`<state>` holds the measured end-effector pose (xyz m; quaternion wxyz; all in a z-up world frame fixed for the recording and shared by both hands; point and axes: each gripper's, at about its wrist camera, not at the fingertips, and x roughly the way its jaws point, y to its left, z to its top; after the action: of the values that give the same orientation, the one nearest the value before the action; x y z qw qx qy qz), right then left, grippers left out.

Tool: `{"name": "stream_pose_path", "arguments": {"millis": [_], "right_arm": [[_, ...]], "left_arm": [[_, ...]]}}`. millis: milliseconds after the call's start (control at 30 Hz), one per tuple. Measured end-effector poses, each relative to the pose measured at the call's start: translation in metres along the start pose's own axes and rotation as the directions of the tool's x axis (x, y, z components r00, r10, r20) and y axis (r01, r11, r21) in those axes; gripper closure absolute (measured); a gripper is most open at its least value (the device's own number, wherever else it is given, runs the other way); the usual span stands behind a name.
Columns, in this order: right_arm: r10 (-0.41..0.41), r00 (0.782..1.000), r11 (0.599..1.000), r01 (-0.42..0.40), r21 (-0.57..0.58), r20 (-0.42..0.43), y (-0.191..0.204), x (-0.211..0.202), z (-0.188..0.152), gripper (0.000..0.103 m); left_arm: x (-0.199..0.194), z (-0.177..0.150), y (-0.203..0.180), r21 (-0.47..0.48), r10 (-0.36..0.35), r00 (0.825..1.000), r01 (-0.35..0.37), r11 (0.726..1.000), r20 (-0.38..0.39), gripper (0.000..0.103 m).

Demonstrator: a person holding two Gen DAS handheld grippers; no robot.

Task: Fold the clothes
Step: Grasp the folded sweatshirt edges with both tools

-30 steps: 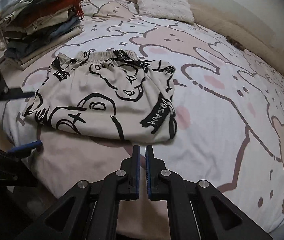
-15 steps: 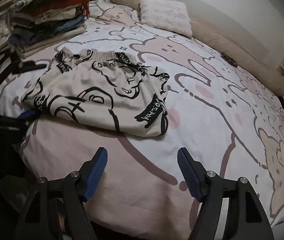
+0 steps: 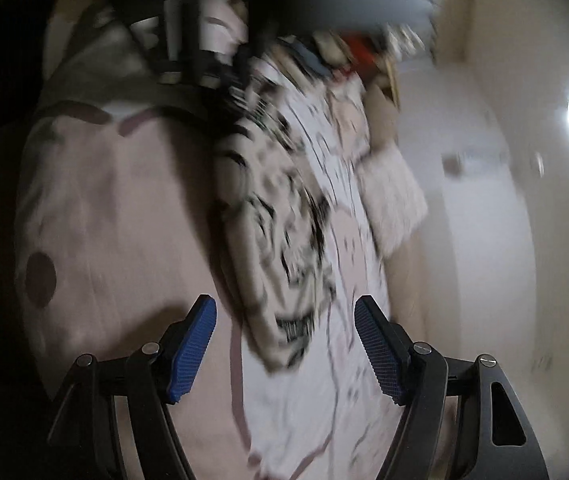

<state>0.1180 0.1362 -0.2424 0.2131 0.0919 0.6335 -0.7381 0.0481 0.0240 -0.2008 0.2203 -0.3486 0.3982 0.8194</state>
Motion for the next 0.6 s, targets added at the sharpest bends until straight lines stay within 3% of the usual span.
{"name": "stream_pose_path", "arguments": {"millis": [133,267,500,600], "right_arm": [[-0.049,0.997,0.995,0.055,-0.085,0.067,0.012,0.021,0.021,0.032],[-0.040,0.996,0.996,0.046,-0.078,0.076,0.009,0.042,0.028,0.045],[-0.150,0.989,0.975,0.151,-0.164,0.017,0.006,0.075,-0.007,0.074],[-0.169,0.985,0.966,0.170,-0.193,0.023,0.007,0.081,-0.021,0.076]], "left_arm": [[-0.003,-0.005,0.003,-0.102,-0.078,0.997,0.080,0.992,0.019,0.093],[-0.004,-0.007,0.006,-0.168,-0.113,0.993,0.116,0.979,0.030,0.093],[-0.001,-0.011,0.015,-0.246,-0.159,0.987,0.160,0.956,0.027,0.093],[-0.005,-0.014,0.015,-0.226,-0.144,0.989,0.146,0.963,0.027,0.093]]}}
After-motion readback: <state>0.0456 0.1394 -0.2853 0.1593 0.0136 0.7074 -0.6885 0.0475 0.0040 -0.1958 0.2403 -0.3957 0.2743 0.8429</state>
